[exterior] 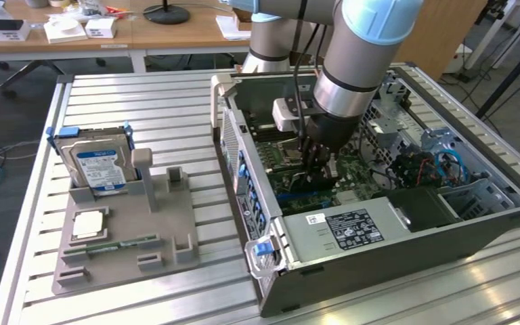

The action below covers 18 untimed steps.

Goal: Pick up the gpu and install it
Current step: 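Insert the gpu into the slot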

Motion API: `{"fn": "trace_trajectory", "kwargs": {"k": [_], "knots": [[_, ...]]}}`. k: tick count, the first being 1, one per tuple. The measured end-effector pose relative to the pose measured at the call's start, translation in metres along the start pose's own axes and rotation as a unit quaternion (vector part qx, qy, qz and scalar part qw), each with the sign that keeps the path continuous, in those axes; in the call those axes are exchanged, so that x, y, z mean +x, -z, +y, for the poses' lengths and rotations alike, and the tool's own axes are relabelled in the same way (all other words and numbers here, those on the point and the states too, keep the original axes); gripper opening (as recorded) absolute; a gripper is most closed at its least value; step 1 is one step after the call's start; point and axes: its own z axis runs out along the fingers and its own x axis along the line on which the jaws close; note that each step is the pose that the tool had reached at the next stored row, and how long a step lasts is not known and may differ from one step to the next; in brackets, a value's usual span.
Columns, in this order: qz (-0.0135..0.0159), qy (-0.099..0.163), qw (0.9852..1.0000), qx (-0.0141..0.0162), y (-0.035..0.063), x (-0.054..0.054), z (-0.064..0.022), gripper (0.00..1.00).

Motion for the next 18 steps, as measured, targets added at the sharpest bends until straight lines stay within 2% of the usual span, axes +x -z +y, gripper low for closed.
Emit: {"fn": "trace_trajectory", "kwargs": {"k": [3, 10, 18], "knots": [[0.0001, -0.001, 1.0000, 0.0001, 0.0000, 0.0000, -0.0001, 0.26], [0.0026, -0.010, 0.9999, 0.0007, 0.0000, -0.0001, -0.0002, 0.26], [0.0027, -0.010, 0.9999, 0.0008, 0.0000, -0.0002, -0.0016, 0.26]]}}
